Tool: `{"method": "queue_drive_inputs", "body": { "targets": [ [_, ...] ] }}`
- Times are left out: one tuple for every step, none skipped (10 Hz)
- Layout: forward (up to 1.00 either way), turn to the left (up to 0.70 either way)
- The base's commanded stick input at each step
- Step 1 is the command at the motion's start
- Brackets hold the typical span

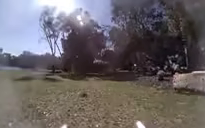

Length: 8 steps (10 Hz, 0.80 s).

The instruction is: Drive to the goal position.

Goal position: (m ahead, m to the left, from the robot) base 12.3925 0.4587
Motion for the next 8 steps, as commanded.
{"method": "queue_drive_inputs", "body": {
  "targets": [
    [0.70,0.00],
    [0.70,0.00],
    [0.70,0.00],
    [0.70,0.00],
    [0.70,0.00],
    [0.70,0.00],
    [0.70,0.00],
    [0.70,0.00]
  ]
}}
